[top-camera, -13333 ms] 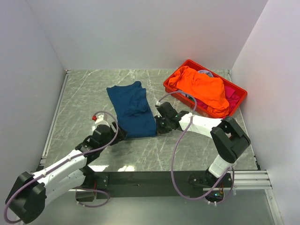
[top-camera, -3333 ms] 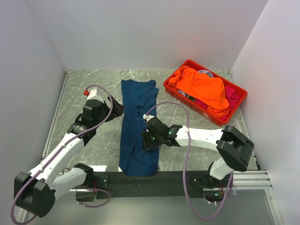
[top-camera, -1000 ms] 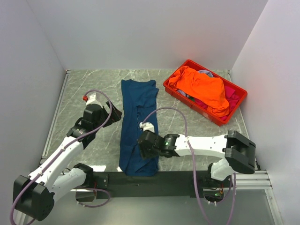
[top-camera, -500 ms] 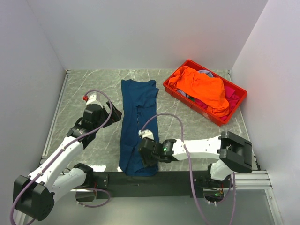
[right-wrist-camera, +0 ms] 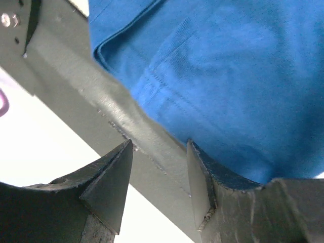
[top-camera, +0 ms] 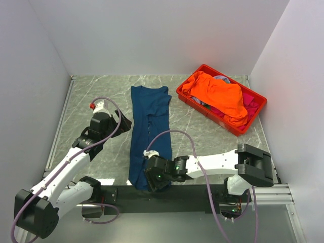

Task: Fold and stack the t-shirts
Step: Fold the tshirt

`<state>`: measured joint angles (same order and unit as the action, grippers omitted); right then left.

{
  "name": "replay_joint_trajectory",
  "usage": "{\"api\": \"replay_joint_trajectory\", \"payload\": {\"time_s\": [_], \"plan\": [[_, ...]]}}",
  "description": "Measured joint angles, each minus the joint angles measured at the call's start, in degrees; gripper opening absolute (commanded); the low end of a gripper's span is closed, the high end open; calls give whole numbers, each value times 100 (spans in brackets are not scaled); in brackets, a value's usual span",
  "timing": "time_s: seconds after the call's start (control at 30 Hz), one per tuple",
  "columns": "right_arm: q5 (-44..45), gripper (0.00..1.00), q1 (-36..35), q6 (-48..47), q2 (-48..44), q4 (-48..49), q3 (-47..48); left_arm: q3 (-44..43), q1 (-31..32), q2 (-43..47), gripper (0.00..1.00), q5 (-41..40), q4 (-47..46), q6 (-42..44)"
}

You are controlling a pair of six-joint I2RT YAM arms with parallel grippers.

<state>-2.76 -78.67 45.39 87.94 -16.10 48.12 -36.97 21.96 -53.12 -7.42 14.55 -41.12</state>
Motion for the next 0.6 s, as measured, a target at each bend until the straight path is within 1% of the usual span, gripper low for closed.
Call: {"api": "replay_joint_trajectory", "payload": {"time_s": [0.1,0.17,0.2,0.3,0.43,0.47,0.5,0.57,0.6], "plan": [[-144,54,-9,-2,-9,90,-57,0,61,9,99,-94,4,13],[-116,55,2,-17,-87,-4,-59,2,348,48,99,-385,33,50],[-70,55,17,-31,-190,-79,-59,0,570,85,99,-518,59,66],[138,56,205,-98,-741,-291,-72,2,1259,181,94,-922,177,107],[391,56,933,-227,-1615,-245,-302,26,2142,227,87,-1488,306,92],[474,56,1139,-256,-1749,-245,-385,46,2319,201,84,-1661,350,39],[531,56,1318,-293,-1836,-258,-466,55,2673,173,83,-1803,393,-17],[625,56,1521,-337,-1910,-289,-608,57,3311,-101,78,-2162,549,-208],[645,56,1574,-358,-1930,-297,-678,55,3506,-232,77,-2295,632,-306]]}}
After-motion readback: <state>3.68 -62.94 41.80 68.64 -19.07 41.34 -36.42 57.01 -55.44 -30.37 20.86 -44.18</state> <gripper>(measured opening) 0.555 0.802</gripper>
